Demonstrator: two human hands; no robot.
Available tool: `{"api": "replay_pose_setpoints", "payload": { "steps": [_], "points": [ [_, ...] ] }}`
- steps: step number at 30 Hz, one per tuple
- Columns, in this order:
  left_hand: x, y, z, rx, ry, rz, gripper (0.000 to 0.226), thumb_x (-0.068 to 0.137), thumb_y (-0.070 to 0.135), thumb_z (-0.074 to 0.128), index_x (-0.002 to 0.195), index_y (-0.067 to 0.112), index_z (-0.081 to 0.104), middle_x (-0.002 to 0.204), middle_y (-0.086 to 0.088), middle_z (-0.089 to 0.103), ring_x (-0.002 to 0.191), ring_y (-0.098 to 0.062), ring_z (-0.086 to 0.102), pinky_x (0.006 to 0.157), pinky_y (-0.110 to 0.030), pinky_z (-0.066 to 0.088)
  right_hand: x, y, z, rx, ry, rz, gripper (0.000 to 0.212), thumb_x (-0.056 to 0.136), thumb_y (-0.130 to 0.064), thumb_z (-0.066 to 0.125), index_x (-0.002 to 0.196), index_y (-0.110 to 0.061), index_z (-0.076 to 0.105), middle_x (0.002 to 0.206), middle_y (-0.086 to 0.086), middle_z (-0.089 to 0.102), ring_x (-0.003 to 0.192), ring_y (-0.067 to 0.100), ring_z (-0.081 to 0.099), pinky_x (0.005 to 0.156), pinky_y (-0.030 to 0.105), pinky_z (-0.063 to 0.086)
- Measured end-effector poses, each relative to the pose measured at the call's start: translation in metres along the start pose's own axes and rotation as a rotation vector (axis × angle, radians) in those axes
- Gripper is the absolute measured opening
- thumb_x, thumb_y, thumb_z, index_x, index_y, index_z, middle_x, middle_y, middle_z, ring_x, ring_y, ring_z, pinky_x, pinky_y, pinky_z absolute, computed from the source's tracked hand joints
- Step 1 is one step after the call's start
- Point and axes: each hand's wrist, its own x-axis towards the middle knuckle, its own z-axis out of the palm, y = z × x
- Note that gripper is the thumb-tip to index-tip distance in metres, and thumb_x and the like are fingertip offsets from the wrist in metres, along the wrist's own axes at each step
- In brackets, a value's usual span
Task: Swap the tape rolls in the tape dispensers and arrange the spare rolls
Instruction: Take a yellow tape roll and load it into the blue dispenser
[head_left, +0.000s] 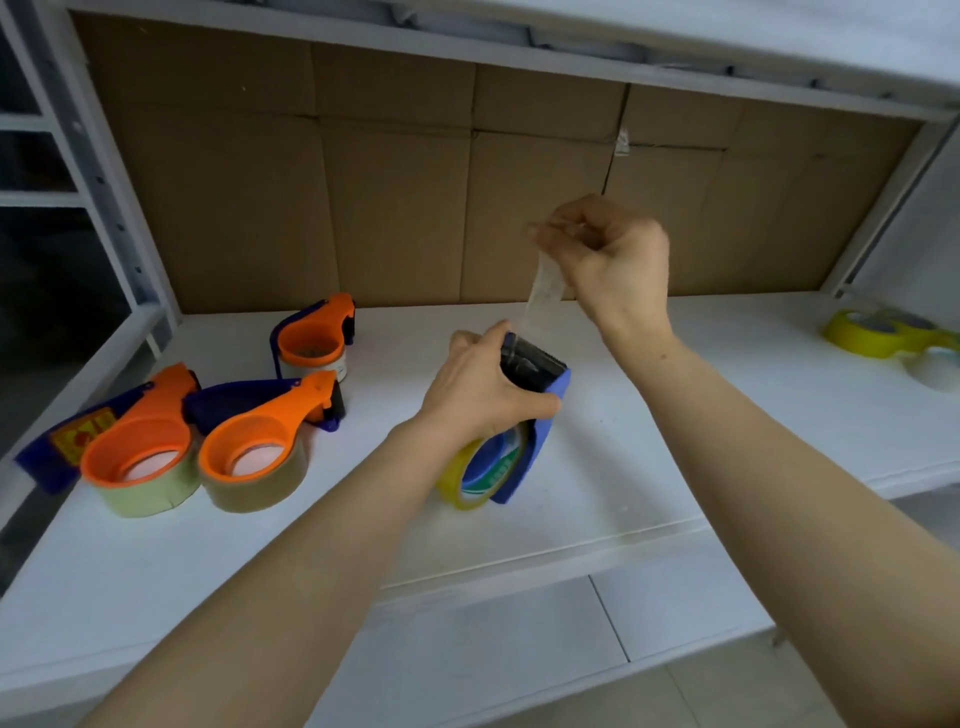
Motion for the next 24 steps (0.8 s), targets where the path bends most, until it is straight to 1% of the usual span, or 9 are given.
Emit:
{"api": "replay_pose_setpoints", "payload": {
  "steps": [2,3,6,8,11,14,16,20,24],
  "points": [
    [0.003,0.002,0.002,0.049,-0.004,-0.008,0.095,0.054,0.046,0.077,0.136,0.022,0.035,0.123,0.001,0.042,0.110,-0.017,0.052,0.091,-0.036,0.049,0.002,0.005,-0.007,0.041,0.024,0.064,0.015,0.076,-0.030,0.073,0.066,-0.030,0.061,0.058,-0.012,0.061,0.057,0.011,0.059,0.063,0.041,0.055],
    [0.003,0.003,0.003,0.060,-0.001,-0.015,0.099,0.052,0.047,0.078,0.136,0.020,0.034,0.125,0.003,0.044,0.111,-0.017,0.051,0.091,-0.037,0.049,0.002,0.008,-0.009,0.057,0.043,0.084,0.018,0.076,-0.029,0.073,0.064,-0.032,0.059,0.057,-0.010,0.061,0.057,0.014,0.060,0.063,0.042,0.055],
    [0.003,0.006,0.006,0.059,0.004,-0.021,0.087,0.039,0.055,0.074,0.118,0.027,0.050,0.115,0.007,0.055,0.098,-0.014,0.060,0.084,-0.039,0.054,0.000,0.013,-0.010,0.081,0.078,0.081,0.015,0.076,-0.028,0.073,0.066,-0.026,0.062,0.060,-0.007,0.063,0.060,0.022,0.062,0.063,0.044,0.054],
    [0.005,0.005,0.007,0.050,0.000,-0.031,0.080,0.038,0.055,0.073,0.111,0.029,0.053,0.109,0.008,0.055,0.093,-0.013,0.061,0.082,-0.039,0.054,-0.002,0.016,-0.010,0.090,0.101,0.066,0.011,0.075,-0.028,0.073,0.070,-0.023,0.066,0.061,-0.012,0.065,0.059,0.015,0.061,0.063,0.040,0.054],
    [0.007,0.003,0.008,0.071,-0.034,-0.016,0.082,0.049,0.049,0.079,0.122,0.028,0.048,0.115,0.007,0.048,0.102,-0.014,0.055,0.089,-0.037,0.050,-0.004,0.019,-0.010,0.127,0.128,0.062,0.009,0.074,-0.025,0.075,0.071,-0.021,0.067,0.057,-0.020,0.062,0.054,0.001,0.054,0.062,0.033,0.051],
    [0.009,0.002,0.009,0.098,-0.044,-0.008,0.087,0.055,0.047,0.079,0.131,0.026,0.042,0.120,0.006,0.044,0.108,-0.015,0.052,0.093,-0.037,0.048,-0.007,0.019,-0.006,0.135,0.123,0.020,0.010,0.074,-0.025,0.075,0.073,-0.018,0.069,0.059,-0.011,0.061,0.052,0.008,0.051,0.060,0.033,0.049],
    [0.010,0.003,0.010,0.111,-0.052,-0.007,0.086,0.056,0.047,0.078,0.131,0.026,0.041,0.119,0.006,0.043,0.107,-0.015,0.052,0.092,-0.038,0.048,-0.009,0.019,-0.004,0.164,0.133,0.009,0.011,0.074,-0.024,0.076,0.073,-0.015,0.069,0.056,-0.015,0.060,0.051,0.007,0.049,0.057,0.032,0.047],
    [0.013,0.004,0.013,0.154,-0.064,0.004,0.084,0.059,0.048,0.075,0.131,0.025,0.039,0.115,0.007,0.041,0.104,-0.015,0.052,0.087,-0.036,0.049,-0.009,0.018,-0.002,0.222,0.134,0.011,0.010,0.074,-0.017,0.076,0.072,-0.011,0.068,0.051,-0.024,0.057,0.049,0.000,0.048,0.055,0.020,0.041],
    [0.015,0.006,0.016,0.177,-0.064,0.005,0.085,0.060,0.048,0.075,0.133,0.025,0.037,0.114,0.007,0.039,0.103,-0.014,0.050,0.085,-0.035,0.048,-0.008,0.016,0.001,0.277,0.128,0.067,0.019,0.075,-0.014,0.075,0.064,-0.021,0.062,0.050,-0.025,0.058,0.050,-0.003,0.050,0.056,0.014,0.041]
  ]
}}
